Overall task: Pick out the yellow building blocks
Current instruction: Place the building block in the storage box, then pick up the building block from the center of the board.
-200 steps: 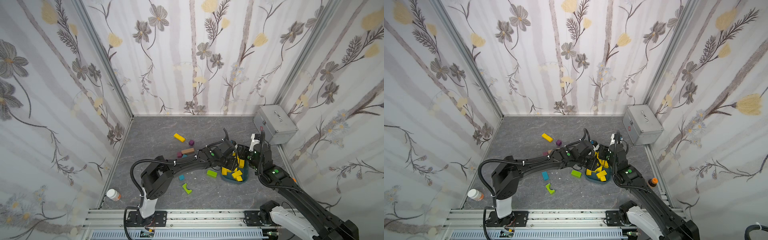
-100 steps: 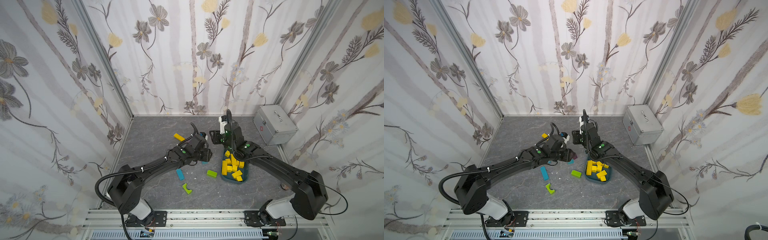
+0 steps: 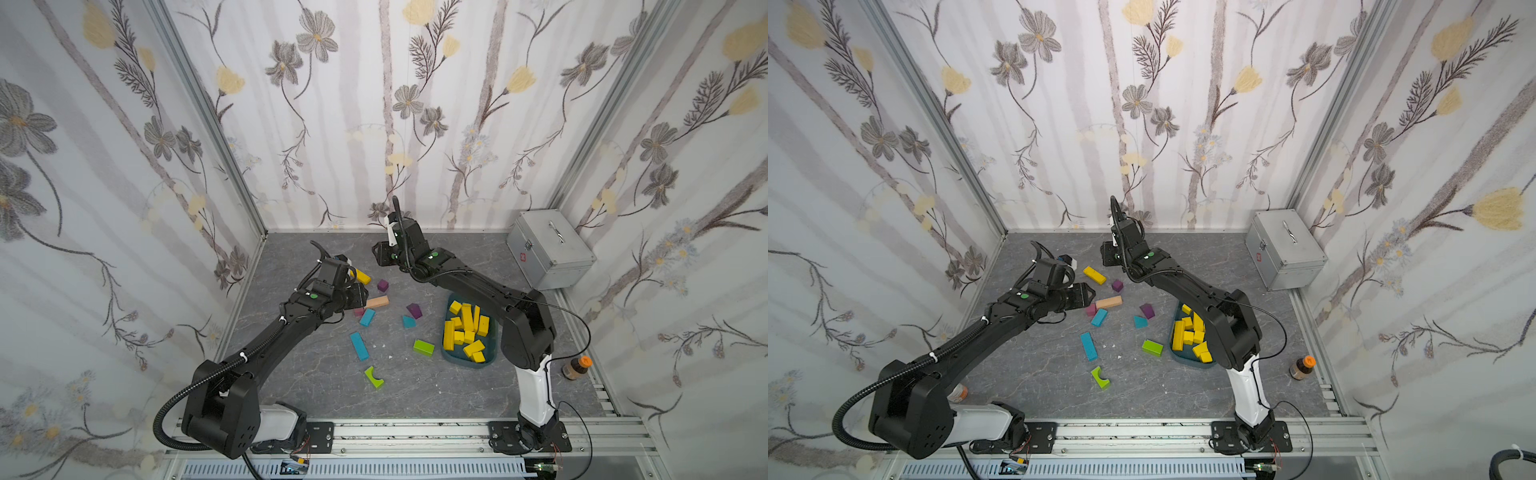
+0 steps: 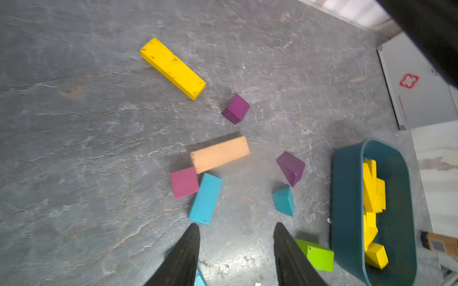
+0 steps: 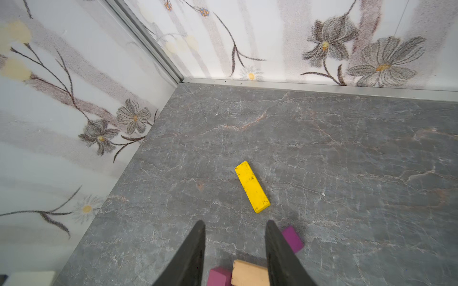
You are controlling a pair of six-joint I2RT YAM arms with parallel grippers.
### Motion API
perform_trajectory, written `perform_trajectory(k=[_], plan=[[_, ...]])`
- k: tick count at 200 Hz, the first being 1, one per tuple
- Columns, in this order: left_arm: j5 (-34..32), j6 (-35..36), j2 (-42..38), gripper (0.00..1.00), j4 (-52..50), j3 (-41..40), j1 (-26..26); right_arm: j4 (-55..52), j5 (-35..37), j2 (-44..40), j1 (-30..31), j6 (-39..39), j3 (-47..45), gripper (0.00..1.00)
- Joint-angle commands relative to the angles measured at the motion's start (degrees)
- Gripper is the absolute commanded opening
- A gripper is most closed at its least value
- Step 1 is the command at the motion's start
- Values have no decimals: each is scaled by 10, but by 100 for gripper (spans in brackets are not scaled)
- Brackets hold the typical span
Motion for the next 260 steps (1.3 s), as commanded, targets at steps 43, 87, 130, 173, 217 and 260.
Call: perform_trajectory(k=[43,87,130,173,217,260], plan=[[100,-19,66,50,24,21,79,-42,-22,134,-2,4,137,44],[75,-26,104,53,35,17,85,-63,-37,188,-3,36,199,43],[38,-64,192,57,60,77,83,-79,-49,164,-12,25,196,43],[-24,-58,294,58,27,180,79,-107,-80,133,-26,11,172,42],[-63,-47,390,58,-32,295,72,-135,-98,116,-26,-23,166,42],[-71,-40,445,59,-68,372,65,-129,-114,107,-26,-30,154,41]])
